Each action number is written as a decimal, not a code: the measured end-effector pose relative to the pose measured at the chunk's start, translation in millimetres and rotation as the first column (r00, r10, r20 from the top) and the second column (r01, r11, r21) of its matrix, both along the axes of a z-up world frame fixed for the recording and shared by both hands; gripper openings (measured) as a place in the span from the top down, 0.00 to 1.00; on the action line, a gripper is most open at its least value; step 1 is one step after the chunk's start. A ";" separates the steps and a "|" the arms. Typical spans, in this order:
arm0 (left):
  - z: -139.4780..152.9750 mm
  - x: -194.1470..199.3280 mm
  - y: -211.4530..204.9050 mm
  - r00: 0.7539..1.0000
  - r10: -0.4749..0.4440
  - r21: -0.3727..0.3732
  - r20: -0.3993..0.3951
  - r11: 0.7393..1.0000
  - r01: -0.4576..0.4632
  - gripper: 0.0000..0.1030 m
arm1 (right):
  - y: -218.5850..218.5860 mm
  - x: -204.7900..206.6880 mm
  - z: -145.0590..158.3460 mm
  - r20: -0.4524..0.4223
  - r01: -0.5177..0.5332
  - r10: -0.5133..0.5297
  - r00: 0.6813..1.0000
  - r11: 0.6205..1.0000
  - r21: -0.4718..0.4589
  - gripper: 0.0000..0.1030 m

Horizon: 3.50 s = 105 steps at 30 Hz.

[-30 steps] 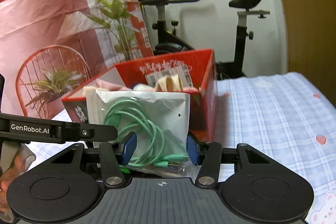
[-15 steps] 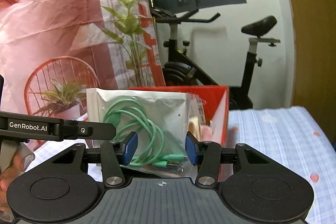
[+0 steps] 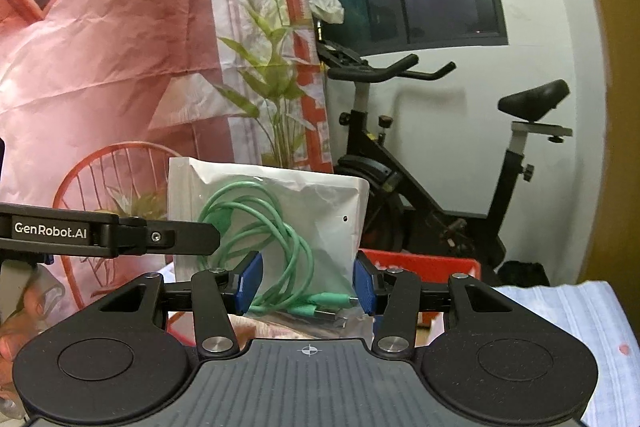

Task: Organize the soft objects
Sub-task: 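Carry the cable bag over the red box, lower it in, open both grippers, then move both grippers down to the black eye mask beside the box, then close both grippers on the black eye mask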

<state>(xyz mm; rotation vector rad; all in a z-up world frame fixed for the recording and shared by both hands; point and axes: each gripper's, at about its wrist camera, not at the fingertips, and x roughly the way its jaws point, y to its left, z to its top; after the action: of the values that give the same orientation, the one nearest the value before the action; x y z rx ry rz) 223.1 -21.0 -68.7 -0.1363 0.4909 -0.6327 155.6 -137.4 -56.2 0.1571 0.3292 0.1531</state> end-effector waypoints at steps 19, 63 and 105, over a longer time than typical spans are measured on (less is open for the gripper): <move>-67.2 41.5 -0.2 0.971 0.028 0.102 -0.238 0.995 -0.004 0.69 | -2.3 65.5 -93.1 -0.315 0.082 -0.041 0.948 0.990 0.118 0.56; -64.8 -79.8 52.9 0.994 0.107 0.169 0.014 0.980 -0.108 0.44 | 10.4 -64.2 -84.3 -0.078 0.147 -0.155 0.985 0.985 -0.089 0.44; -169.0 -11.9 46.5 0.909 0.154 -0.006 -0.387 0.986 -0.169 0.40 | 5.5 -96.6 -199.6 -0.308 0.236 -0.212 0.927 0.971 0.042 0.46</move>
<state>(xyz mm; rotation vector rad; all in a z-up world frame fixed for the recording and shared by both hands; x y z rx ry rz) 211.3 25.4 -237.6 -0.3405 0.8399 -0.4515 59.1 -132.0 -255.8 0.2958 0.6079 -0.0875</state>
